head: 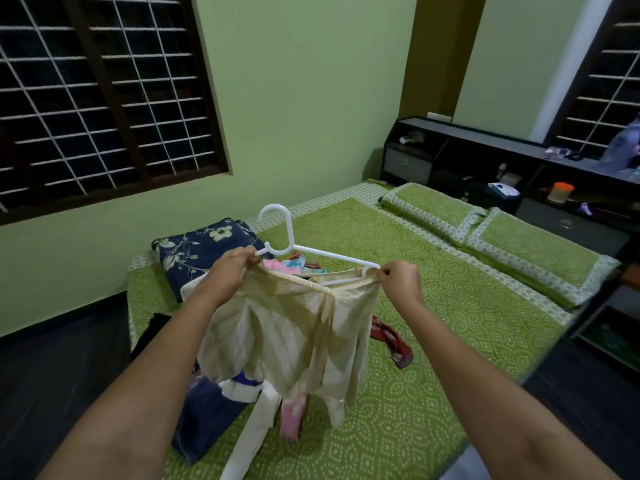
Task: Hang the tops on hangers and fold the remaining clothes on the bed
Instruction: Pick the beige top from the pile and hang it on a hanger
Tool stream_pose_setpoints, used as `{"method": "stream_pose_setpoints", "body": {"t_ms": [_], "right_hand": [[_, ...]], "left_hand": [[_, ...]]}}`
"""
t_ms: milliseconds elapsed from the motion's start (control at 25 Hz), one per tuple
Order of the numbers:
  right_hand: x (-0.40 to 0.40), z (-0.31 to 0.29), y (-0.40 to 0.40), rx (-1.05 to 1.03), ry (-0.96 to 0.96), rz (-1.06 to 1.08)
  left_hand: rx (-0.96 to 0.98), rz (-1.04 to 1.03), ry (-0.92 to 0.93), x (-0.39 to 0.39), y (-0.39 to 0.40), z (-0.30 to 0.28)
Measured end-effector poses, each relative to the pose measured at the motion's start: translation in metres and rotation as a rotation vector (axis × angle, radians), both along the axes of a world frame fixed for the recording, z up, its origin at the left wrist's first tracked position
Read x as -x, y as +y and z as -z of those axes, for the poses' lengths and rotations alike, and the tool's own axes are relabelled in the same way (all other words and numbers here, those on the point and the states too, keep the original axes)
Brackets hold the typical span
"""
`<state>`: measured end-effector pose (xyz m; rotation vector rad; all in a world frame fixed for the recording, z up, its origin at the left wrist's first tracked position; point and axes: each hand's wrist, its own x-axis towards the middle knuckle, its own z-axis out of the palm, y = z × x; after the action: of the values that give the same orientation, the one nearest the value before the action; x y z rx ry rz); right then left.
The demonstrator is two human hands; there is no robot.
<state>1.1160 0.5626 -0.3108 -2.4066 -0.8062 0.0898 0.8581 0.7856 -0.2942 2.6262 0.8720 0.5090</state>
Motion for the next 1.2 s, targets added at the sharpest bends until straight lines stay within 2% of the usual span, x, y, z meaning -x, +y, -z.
{"method": "stream_pose_setpoints", "body": {"t_ms": [120,360,440,520,600,640,760,800,880,920,1040,1080,1120,1200], "right_hand": [[-0.003,0.006,-0.006,-0.101,0.074,0.090],[-0.019,0.001,-0.016,-0.133,0.120,0.231],[-0.023,-0.006,-0.022,-0.145,0.057,0.224],[-0.021,-0.016,-0.030,-0.203,-0.046,0.174],[-0.014,-0.020,-0.041,-0.313,-0.082,0.114],[-0.010,-0.019,-0.049,-0.334,-0.080,0.060],[-0.009,-0.014,-0.086,-0.214,0.037,-0.180],[-0.016,-0.018,-0.099,-0.231,0.033,-0.185],[-0.050,-0.034,-0.125,-0.298,-0.115,-0.033],[-0.072,-0.043,-0.138,-0.241,-0.169,0.022],[-0.136,-0.062,-0.174,0.253,-0.109,-0.039],[-0.153,-0.061,-0.185,0.303,-0.061,-0.060],[-0.166,-0.059,-0.196,0.251,-0.029,-0.066],[-0.190,-0.059,-0.218,0.007,-0.011,-0.041]], "left_hand": [[-0.006,0.013,0.024,-0.017,-0.003,0.001],[-0.028,0.147,0.024,-0.048,-0.017,0.006],[-0.117,0.202,0.113,-0.058,-0.020,0.010],[-0.270,0.171,0.181,-0.073,-0.025,0.014],[-0.323,0.066,0.128,-0.094,-0.036,0.012],[-0.287,0.031,0.073,-0.106,-0.044,0.010],[-0.084,0.078,-0.104,-0.146,-0.060,0.006],[-0.060,0.145,-0.125,-0.158,-0.065,0.006],[-0.081,0.292,-0.136,-0.184,-0.076,0.006],[-0.091,0.343,-0.137,-0.197,-0.081,0.005],[-0.101,0.439,-0.194,-0.244,-0.103,-0.007],[-0.092,0.470,-0.218,-0.263,-0.113,-0.013],[-0.085,0.497,-0.228,-0.283,-0.125,-0.019],[-0.075,0.534,-0.228,-0.328,-0.152,-0.030]]}}
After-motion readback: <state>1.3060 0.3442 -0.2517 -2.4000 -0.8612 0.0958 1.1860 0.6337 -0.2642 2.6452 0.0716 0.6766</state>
